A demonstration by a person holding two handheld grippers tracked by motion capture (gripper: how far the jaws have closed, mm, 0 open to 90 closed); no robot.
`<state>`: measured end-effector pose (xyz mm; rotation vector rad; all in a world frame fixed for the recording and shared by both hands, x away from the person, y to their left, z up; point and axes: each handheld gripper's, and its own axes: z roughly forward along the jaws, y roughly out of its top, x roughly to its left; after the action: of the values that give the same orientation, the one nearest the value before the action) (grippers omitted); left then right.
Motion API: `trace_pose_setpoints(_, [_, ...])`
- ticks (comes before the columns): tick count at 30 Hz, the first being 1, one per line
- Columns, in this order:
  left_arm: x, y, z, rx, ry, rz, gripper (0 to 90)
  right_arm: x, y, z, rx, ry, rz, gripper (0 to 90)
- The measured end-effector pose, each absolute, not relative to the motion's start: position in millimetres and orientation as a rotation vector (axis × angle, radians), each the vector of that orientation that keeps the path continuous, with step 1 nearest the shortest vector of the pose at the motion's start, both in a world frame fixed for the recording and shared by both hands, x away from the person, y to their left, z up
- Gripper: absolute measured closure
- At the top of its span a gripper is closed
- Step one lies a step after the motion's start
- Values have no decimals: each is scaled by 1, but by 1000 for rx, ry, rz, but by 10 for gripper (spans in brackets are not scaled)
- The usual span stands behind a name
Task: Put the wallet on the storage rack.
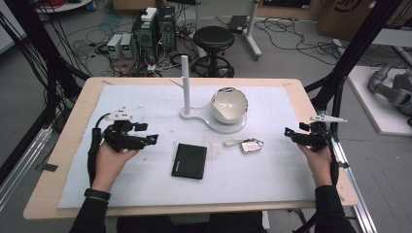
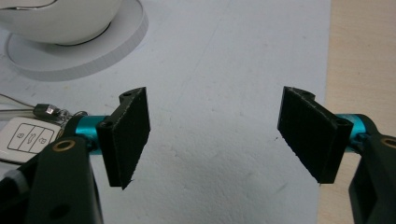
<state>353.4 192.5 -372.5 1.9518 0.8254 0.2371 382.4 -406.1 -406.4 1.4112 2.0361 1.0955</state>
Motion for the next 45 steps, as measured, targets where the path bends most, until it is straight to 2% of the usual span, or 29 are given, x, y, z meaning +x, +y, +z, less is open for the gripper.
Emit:
trace_pose_setpoints(7, [371,155,-385,2036,764,155,322,384,-404,-409,1406,2059,1085,261])
trace_pose_setpoints(13, [382,144,-395,2057,767,68,412,384,-403,-412,1403,2074,1066,268])
trace_pose_setpoints(16, [391,139,-402,2063,770,14,420,385,-402,-412,1402,2079,1061,270])
trace_pose_setpoints(21, [400,132,-411,2098,802,17,421,386,-401,-414,1398,2097,1058,270])
trace_pose_setpoints(32, [415,123,-431,2156,803,-90,555,387,-402,-415,1417,2107,1055,271])
trace_pose_setpoints(37, [418,124,-437,2148,826,-174,553,387,-402,-415,1418,2106,1055,272])
trace_pose_setpoints(45, [417,123,-436,2158,836,-169,549,388,-402,-416,1419,2110,1046,272])
